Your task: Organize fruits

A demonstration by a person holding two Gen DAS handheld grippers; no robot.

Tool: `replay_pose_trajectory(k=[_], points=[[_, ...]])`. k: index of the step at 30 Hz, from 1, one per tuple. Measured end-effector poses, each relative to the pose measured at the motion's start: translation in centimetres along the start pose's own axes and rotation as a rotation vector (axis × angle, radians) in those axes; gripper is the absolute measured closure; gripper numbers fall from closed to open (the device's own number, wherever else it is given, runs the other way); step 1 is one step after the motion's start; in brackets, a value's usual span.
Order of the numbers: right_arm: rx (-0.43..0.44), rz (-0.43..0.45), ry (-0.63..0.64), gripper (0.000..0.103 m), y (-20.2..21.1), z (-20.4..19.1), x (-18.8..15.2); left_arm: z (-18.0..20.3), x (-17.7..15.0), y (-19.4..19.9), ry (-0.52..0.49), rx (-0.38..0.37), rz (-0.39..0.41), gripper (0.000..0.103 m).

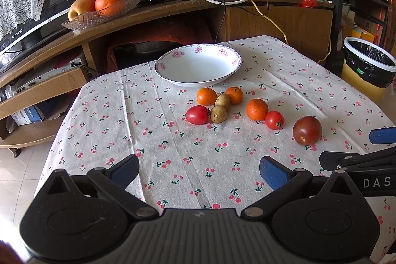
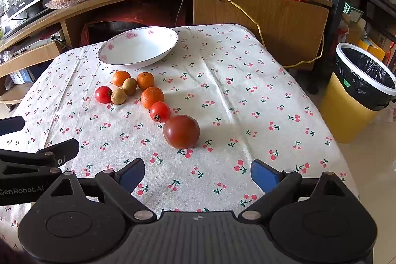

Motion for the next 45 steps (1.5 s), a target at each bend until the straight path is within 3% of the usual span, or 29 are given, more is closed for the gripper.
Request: replay_pose_trajectory(k=[45], points=[[0.017, -0.039, -0.018, 0.021, -1.0, -0.1, -0.2, 0.4, -0.6, -0.9, -0.03, -0.033, -0.004, 0.0]])
Point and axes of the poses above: each gripper's, at about its wrist camera, not at the fingertips, and y roughly against the way its jaws point, z to its right, x to its top, the point moved 1 cm from there along -y, roughly the way its jaws point, and after that the axes turned 15 degrees about z, right-handed, at the moved point
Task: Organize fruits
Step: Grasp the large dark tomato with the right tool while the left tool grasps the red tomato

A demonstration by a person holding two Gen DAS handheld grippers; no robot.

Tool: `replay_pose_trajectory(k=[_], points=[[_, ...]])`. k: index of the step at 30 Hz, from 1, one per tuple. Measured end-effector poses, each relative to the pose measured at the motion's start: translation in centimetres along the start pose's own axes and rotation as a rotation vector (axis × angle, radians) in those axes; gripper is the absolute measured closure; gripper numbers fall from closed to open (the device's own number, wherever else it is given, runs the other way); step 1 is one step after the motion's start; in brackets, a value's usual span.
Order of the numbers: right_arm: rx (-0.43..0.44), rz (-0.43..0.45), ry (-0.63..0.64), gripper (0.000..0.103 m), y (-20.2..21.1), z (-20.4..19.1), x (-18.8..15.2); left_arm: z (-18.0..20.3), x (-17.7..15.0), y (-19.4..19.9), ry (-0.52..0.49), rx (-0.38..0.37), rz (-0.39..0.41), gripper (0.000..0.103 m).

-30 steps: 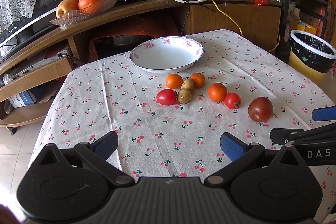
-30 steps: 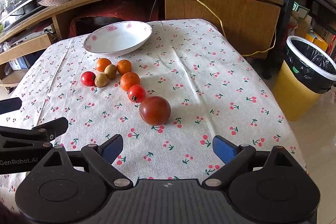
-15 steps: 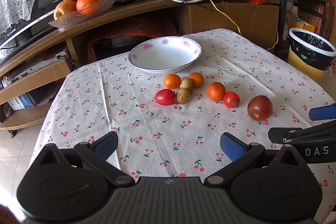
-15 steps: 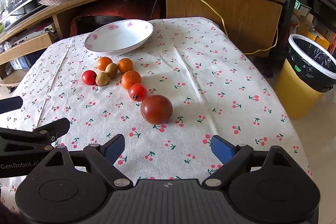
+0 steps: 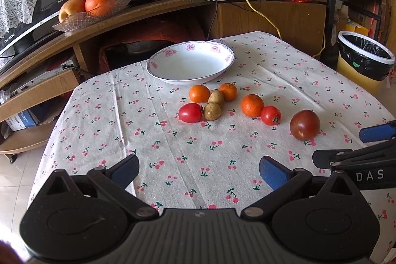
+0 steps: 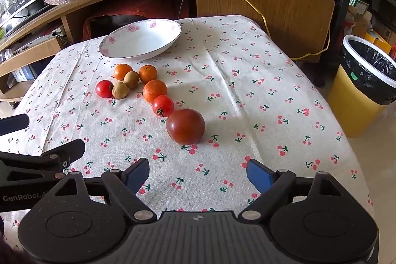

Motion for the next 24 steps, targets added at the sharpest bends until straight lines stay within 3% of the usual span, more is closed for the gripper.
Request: replay_pose_trajectory(k=[14, 18, 21, 24], points=[[0.029, 0.003, 0.063, 0.026, -2.6, -0.6, 1.4, -0.8, 1.0, -2.2, -0.049, -0.014, 0.006, 0.0], [0.033, -0.023, 0.058, 0.027, -4.0, -0.4, 1.8, -2.0, 1.1, -3.4, -0.018, -0.022, -0.003, 0.0], [0.052, -0.04, 0.053, 0.034, -4.9, -0.3, 1.9, -2.4, 1.1, -4.2, 0.011, -0.036, -0.019, 0.0], [0.085, -0.075, 0.045, 0.047, -5.6, -0.2, 1.8, -2.0, 1.0, -4.9, -0.025, -0.049, -0.024, 0.0]])
Point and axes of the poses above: each gripper's, at about its wrist camera, not at the fingertips, and y roughly against the way its jaws point, z to its right, x to its top, the point moved 1 cm from there along -y, roughly the way its jaws point, and after that the axes turned 15 degrees about z, right-handed, at the moved point
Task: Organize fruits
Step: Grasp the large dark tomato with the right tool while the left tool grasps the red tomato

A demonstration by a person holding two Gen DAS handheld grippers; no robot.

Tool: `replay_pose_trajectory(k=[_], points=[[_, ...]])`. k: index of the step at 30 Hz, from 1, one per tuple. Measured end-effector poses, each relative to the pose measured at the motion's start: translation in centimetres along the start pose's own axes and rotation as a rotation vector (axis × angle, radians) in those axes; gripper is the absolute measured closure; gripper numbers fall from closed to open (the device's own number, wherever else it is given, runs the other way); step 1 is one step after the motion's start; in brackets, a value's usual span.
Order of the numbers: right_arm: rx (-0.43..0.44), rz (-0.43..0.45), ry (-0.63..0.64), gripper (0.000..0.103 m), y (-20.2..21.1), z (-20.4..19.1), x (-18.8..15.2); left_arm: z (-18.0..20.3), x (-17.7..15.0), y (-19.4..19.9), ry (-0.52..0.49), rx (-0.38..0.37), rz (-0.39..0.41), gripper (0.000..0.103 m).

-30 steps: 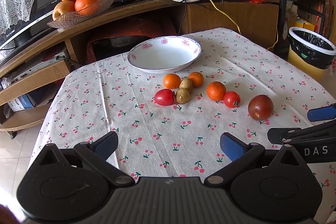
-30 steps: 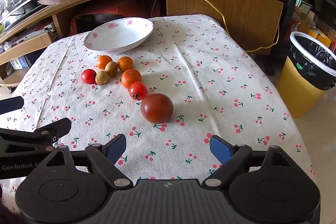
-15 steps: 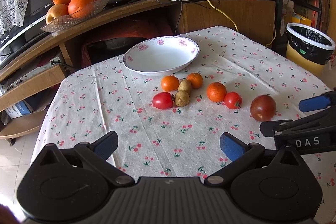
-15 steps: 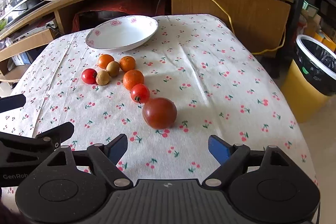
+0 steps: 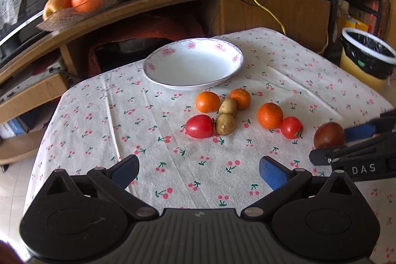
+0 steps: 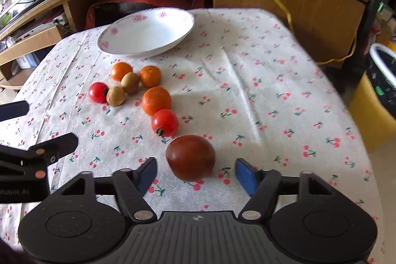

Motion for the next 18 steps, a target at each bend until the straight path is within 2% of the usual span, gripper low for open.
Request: replay_pose_trajectory(k=[3, 6, 12, 17, 18], points=[[0.013, -0.001, 0.023, 0.05, -0.2, -0.2, 0.0, 0.3, 0.2, -0.6, -0.048, -0.018, -0.001, 0.0], [0.031, -0.004, 0.048, 0.064, -0.4, -0.2, 0.3, 0.1, 0.6, -1.4, -0.11, -0.047, 0.002, 0.0], [0.073, -0.036, 0.072, 0.067, -0.7, -0.4, 1.0, -1.0, 1.4, -3.6, -0.147, -0.114, -0.008, 0.0], [0.13, -0.051, 0.083, 0.067, -1.0, -1.1, 1.9, -1.2, 1.1, -5.4, -0.182, -0.144, -0.028, 0.015], [0.14, -0.052, 0.083, 0.067, -1.1, -1.2, 2.1, -1.4, 1.0, -5.7, -0.181, -0.153, -0.039, 0.022]])
Point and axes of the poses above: each gripper's, at about its wrist camera, not at the fingertips, and y roughly against the way its jaws point, z to its right, x to its top, the point moved 1 cm from there along -y, roughly the way its jaws point, and after that the axes turned 15 degrees about z, right-handed, at the moved point
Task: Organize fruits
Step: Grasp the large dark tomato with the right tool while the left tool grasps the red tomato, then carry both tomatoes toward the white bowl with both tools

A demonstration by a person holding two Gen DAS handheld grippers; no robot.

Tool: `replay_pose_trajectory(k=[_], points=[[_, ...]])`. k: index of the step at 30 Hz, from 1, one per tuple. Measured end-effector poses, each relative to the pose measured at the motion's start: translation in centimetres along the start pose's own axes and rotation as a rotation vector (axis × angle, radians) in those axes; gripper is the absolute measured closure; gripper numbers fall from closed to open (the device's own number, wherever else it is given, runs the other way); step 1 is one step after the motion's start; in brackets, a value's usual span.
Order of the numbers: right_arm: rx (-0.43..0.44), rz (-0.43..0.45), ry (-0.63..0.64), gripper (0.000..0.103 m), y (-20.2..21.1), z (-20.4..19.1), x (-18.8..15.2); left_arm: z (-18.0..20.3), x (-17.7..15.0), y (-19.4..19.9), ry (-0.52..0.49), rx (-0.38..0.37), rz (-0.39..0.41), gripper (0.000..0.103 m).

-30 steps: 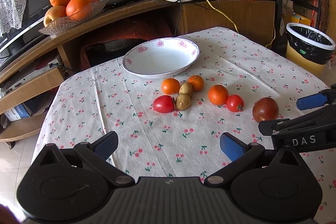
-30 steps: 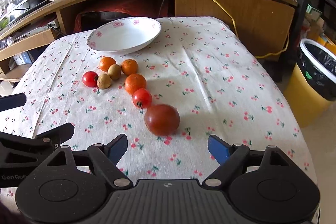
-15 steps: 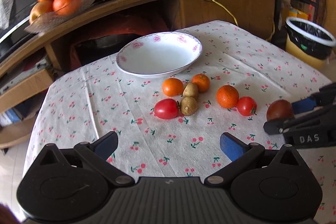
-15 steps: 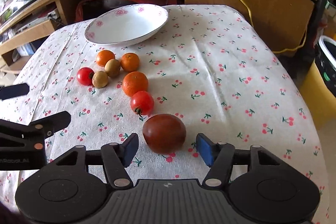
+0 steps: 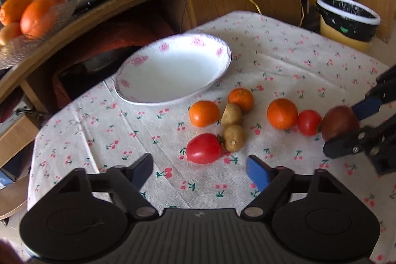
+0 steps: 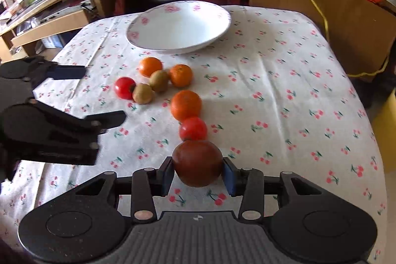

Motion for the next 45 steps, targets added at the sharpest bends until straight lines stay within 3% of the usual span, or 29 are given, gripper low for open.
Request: replay_pose_trajectory(k=[1, 9, 19, 32, 45], points=[[0.008, -0.002, -0.002, 0.067, -0.1, 0.0, 0.3, -0.3, -0.1, -0.3, 0.006, -0.012, -0.01, 0.028], [0.065, -0.031, -0.059, 0.067, -0.8, 0.2, 0.6, -0.9, 0.6, -1.9, 0.018, -0.08, -0.013, 0.046], [0.071, -0.047, -0.074, 0.066, -0.8, 0.7, 0.4, -0.4, 0.5, -1.3, 0.005, -0.087, -0.028, 0.062], [0.084, -0.054, -0.058, 0.066, -1.1, 0.0, 0.6, -0.1, -0.1, 0.6, 0.054, -0.143, -0.069, 0.062], [0.083, -0.05, 0.008, 0.065, -1.5, -1.4, 0.4, 0.5, 0.0, 0.1, 0.035, -0.129, -0.065, 0.062]])
Point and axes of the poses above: each gripper's, at about its wrist camera, not at the fingertips, and y roughly against the way its jaws point, z to its right, x to its top, the point moved 1 cm from there along -y, roughly the way its jaws point, and after that the axes turned 15 degrees about z, right-handed, at the moved point
